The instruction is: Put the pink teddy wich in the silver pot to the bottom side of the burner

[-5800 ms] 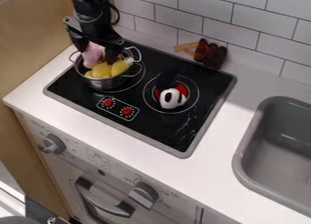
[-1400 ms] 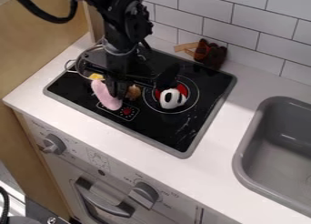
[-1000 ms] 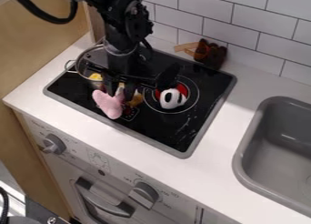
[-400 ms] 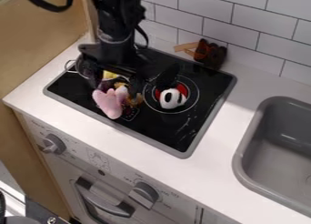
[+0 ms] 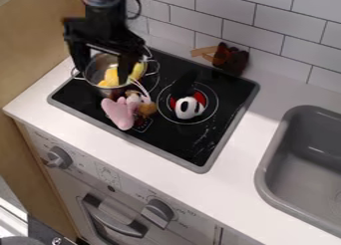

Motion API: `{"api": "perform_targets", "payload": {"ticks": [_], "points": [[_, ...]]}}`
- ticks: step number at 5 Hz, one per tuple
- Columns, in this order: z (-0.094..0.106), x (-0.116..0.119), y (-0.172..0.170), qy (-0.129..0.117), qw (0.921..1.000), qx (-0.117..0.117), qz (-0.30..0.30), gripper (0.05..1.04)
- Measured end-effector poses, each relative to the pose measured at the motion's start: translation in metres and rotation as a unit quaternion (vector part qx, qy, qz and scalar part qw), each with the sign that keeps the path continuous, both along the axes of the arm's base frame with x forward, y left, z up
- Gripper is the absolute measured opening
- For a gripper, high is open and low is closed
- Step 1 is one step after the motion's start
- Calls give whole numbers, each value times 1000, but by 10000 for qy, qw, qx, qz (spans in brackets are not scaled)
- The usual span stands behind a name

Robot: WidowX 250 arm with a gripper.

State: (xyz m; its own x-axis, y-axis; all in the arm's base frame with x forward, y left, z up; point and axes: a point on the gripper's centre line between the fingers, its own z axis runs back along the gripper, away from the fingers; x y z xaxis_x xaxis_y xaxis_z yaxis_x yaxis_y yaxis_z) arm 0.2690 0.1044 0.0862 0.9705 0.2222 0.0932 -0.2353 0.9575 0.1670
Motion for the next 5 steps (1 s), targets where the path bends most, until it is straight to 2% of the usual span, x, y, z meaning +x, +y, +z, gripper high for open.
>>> {"api": "perform_targets", "payload": {"ticks": [1,3,4,5], "points": [[9,5,4,-35,10000,-24,-8,998],[12,7,10,-116,9999,12,-46,998],[12,6,18,-121,9998,71,-144,998],[5,-4,28,-24,9995,68,-301,998]]}}
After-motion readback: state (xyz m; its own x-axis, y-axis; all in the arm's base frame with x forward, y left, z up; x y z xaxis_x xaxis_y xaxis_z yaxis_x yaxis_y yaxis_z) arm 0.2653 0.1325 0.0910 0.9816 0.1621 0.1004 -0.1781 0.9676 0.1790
